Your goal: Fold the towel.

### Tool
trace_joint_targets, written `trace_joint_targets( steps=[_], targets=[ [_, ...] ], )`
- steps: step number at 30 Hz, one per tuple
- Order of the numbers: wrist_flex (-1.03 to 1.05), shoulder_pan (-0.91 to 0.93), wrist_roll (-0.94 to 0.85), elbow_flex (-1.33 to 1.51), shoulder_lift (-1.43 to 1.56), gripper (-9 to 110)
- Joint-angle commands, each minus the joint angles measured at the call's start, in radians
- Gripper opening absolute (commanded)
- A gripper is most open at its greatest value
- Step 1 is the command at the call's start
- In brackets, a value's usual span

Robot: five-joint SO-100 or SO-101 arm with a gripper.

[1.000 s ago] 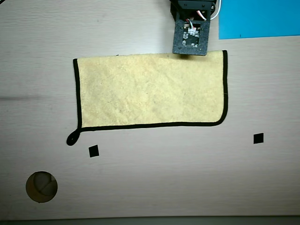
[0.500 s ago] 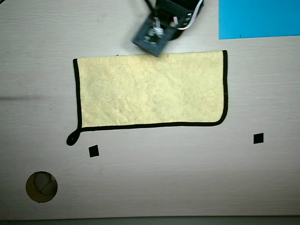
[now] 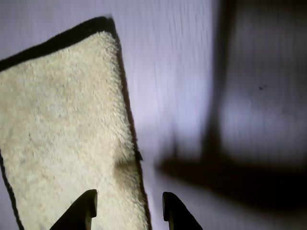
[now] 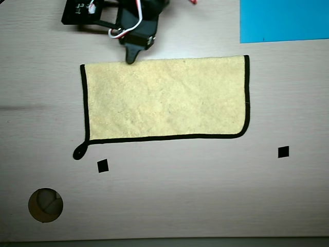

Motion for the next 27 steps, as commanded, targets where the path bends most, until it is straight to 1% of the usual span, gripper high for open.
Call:
trace_joint_targets(
  steps=[1, 6, 16, 22, 27],
  targets=[
    [-0.083, 0.031, 0.058, -0.13, -0.123, 18],
    [-0.15, 0.055, 0.067, -0.207, -0.267, 19],
    [-0.285, 0.098, -0.009, -0.245, -0.43, 21],
    [-0.293, 0.064, -0.034, -0.281, -0.489, 20],
    [-0.293, 0.04, -0.018, -0.291, -0.503, 20]
  ],
)
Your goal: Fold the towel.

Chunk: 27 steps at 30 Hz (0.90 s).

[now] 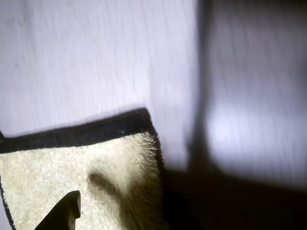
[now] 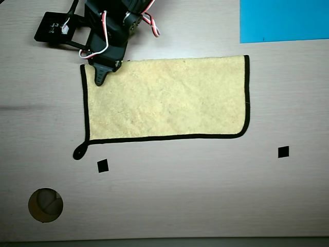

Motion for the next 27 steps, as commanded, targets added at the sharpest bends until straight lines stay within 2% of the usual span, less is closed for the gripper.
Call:
trace_joint_targets(
  steps=[1, 12, 27],
  targets=[
    [0.002, -0.041, -0.005, -0.026, -0.005, 20],
    [-0.011, -0.089, -0.008, -0.029, -0.009, 20],
    [-0.06, -0.126, -0.121, -0.072, -0.025, 4]
  ],
)
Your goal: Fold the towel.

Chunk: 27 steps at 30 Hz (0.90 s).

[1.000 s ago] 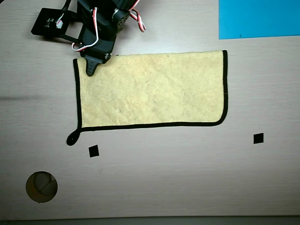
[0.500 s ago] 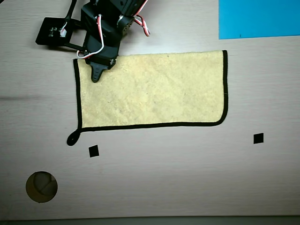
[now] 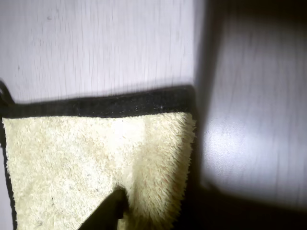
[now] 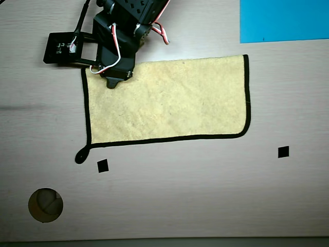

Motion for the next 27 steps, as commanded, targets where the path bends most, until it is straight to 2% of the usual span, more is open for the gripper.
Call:
trace_joint_targets(
  steps=[1, 12, 27],
  targets=[
    [-0.011, -0.032, -0.066, -0.055, 0.014, 4],
    [0.009, -0.026, -0.307, 0.049, 0.25, 2],
    [0.132, -0.175, -0.36, 0.064, 0.532, 1]
  ],
)
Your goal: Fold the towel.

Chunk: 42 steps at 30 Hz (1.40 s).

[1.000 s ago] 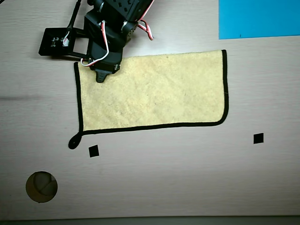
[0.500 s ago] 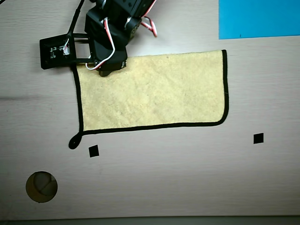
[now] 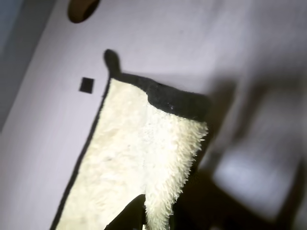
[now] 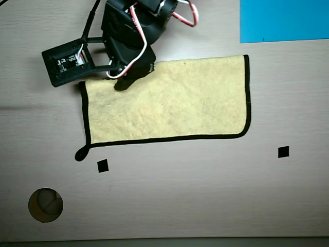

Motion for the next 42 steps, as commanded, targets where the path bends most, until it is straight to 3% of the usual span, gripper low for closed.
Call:
trace_joint_targets(
  steps=[1, 8, 16, 34, 42],
  targets=[
    [0.032, -0.064, -0.048, -0.02, 0.114, 1],
    [0.13, -0.183, -0.153, 0.1, 0.347, 1],
    [0.276, -0.344, -0.155, 0.074, 0.46, 1],
    [0.385, -0.586, -0.242, 0.08, 0.554, 0],
    [0.505, -0.713, -0.193, 0.049, 0.554, 0]
  ],
)
